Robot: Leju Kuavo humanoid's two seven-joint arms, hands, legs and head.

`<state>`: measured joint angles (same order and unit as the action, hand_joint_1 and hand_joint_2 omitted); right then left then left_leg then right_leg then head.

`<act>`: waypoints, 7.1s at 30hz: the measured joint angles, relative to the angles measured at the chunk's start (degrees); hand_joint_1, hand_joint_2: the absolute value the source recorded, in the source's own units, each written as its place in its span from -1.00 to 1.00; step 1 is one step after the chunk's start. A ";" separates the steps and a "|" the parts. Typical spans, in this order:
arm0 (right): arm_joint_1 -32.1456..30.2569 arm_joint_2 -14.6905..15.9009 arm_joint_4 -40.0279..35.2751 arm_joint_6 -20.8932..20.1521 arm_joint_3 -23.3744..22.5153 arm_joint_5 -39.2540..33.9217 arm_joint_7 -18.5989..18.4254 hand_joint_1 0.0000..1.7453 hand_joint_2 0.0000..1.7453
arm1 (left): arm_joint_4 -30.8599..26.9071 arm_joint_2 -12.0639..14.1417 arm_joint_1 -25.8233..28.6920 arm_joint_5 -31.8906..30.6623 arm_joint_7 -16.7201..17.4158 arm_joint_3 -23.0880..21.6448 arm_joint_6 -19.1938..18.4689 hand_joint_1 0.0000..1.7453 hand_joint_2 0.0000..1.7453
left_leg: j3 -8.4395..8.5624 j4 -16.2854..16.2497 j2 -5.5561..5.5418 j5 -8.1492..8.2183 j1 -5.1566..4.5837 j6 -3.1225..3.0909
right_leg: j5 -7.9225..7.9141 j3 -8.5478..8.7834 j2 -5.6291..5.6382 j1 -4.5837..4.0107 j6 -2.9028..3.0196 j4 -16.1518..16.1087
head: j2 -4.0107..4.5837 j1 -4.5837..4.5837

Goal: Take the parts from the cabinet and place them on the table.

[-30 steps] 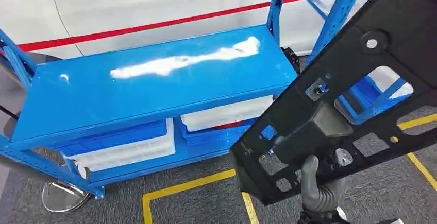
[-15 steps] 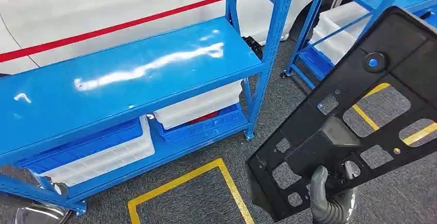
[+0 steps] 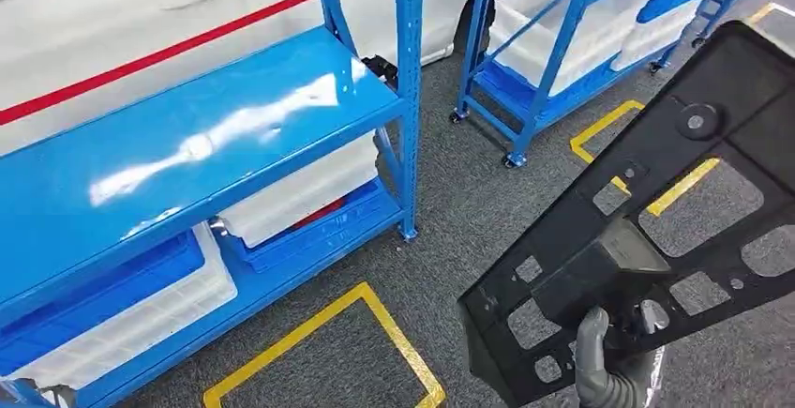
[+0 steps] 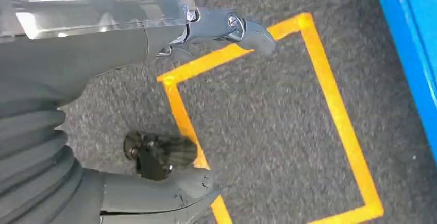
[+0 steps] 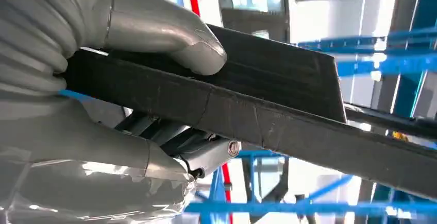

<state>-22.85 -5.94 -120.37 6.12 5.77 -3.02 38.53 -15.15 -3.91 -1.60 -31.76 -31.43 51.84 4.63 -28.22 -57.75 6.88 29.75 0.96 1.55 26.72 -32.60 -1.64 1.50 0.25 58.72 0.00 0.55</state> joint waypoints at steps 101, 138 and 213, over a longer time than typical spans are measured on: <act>2.32 -3.02 5.79 -5.11 -8.26 12.39 -0.55 1.00 1.00 | 0.04 1.99 -5.66 -14.10 -3.15 0.76 -6.51 -1.00 1.00 | -3.79 -2.60 -9.55 -2.77 -0.08 -0.66 | -0.78 -1.18 7.38 -0.99 1.12 0.24 | 0.00 0.02; -2.15 -8.00 4.07 -7.54 -10.56 15.70 1.29 1.00 1.00 | -0.13 2.01 -4.14 -14.56 -7.17 3.01 -6.27 -1.00 1.00 | -2.00 1.09 -8.55 -2.59 0.08 -2.63 | 0.61 -2.11 5.81 -1.46 -0.81 1.78 | 0.00 0.26; 1.00 -4.70 3.76 -4.09 -7.48 14.51 -4.79 1.00 1.00 | -1.27 1.49 -4.36 -17.40 -8.00 3.65 -8.74 -1.00 1.00 | -1.67 0.40 -5.15 -1.28 -0.38 -1.37 | -0.06 -0.68 1.20 -1.16 -0.89 -0.16 | 0.00 0.48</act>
<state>-21.86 -10.64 -116.61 2.03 -1.70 11.50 33.75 -16.41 -2.43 -5.96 -49.16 -39.43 55.49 -4.11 -29.89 -57.35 1.73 28.47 0.59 0.18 26.67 -33.29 -0.43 0.34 -0.65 58.56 0.00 1.03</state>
